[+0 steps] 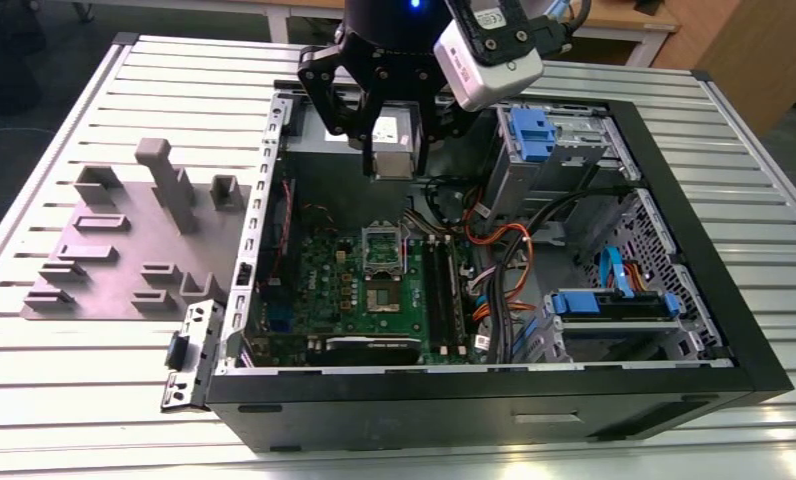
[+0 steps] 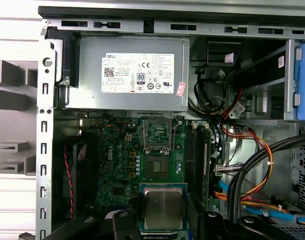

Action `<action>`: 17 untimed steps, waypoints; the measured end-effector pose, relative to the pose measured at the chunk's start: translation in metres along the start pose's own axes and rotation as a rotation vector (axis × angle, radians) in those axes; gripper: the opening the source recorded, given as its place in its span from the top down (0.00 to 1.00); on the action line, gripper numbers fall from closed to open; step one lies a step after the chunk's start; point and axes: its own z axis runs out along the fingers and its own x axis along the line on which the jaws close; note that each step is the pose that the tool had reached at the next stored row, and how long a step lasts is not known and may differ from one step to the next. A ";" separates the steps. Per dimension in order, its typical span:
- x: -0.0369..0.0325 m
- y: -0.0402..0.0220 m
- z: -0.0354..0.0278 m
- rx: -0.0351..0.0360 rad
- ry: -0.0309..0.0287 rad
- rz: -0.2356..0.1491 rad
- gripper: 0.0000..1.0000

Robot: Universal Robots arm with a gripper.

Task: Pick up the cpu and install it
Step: 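Place the cpu into insertion slot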

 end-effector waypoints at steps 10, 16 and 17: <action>0.0002 -0.0034 0.0069 0.0005 0.0006 0.001 0.53; 0.0004 -0.0107 0.0236 0.0005 0.0008 0.033 0.53; 0.0005 -0.0107 0.0256 0.0005 0.0010 0.033 0.53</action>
